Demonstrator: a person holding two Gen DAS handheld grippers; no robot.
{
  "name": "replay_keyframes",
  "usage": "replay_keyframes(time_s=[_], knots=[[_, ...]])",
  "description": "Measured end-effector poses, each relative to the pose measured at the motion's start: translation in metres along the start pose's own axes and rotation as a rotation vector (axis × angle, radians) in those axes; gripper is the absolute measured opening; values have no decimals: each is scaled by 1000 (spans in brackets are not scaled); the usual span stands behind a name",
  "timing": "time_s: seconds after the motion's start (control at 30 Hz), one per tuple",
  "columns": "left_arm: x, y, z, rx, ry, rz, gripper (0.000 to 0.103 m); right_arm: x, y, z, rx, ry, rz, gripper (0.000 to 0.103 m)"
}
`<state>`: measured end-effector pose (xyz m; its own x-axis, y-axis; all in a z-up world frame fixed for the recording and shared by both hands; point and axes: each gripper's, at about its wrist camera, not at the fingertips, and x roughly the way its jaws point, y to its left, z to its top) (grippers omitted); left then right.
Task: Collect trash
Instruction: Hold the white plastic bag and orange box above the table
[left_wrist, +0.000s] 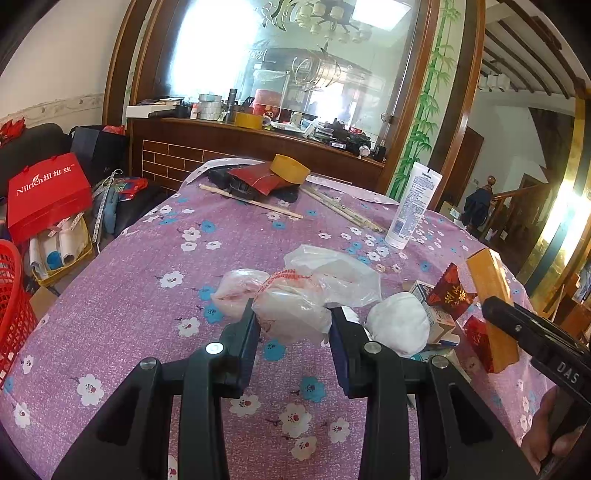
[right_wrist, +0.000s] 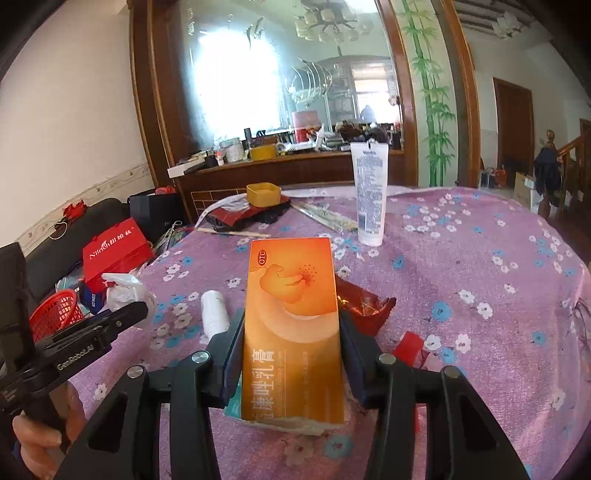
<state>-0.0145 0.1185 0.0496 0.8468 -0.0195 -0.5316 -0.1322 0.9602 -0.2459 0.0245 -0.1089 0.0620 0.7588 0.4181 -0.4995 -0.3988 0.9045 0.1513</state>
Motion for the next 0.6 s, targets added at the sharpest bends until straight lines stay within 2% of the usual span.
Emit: replay_keyframes(time_s=[0.6], knots=[[-3, 3, 1, -10, -6, 14, 34, -1, 7, -2, -7, 16, 28, 51]])
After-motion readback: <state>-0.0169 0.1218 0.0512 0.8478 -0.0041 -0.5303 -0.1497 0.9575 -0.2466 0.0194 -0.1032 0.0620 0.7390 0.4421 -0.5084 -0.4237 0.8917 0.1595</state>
